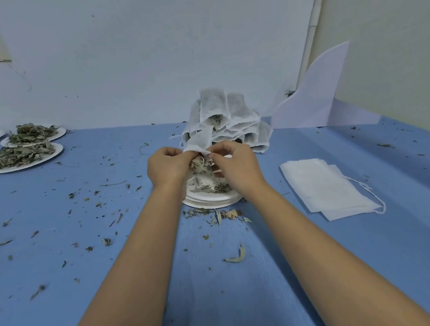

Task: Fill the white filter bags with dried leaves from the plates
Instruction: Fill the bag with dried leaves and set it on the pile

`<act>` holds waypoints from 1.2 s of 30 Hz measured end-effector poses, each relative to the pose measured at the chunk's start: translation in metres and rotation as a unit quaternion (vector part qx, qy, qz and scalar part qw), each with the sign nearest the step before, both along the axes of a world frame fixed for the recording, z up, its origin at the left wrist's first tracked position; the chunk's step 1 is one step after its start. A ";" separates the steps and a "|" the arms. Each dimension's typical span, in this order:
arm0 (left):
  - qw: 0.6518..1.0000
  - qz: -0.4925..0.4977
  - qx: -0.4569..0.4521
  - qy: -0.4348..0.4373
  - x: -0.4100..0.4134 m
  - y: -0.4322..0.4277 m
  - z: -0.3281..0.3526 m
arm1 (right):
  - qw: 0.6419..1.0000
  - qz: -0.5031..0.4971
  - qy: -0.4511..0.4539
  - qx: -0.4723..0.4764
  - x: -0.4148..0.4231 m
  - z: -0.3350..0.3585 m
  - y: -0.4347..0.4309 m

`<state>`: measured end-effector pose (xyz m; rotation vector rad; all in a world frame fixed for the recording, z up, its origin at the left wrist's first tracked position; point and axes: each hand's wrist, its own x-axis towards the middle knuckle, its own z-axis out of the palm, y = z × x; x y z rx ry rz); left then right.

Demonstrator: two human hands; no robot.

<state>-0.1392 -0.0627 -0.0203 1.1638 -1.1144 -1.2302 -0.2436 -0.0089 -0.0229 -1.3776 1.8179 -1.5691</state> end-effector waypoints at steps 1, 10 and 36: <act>0.999 -0.027 0.017 0.022 0.001 0.001 0.001 | 1.000 -0.007 -0.005 0.001 -0.001 0.000 -0.001; 0.989 -0.141 0.041 0.029 0.006 0.007 0.007 | 0.986 -0.026 -0.165 0.003 -0.011 0.002 -0.003; 0.992 -0.119 -0.010 0.030 -0.003 0.007 0.009 | 0.938 -0.015 -0.347 0.000 -0.008 0.005 -0.003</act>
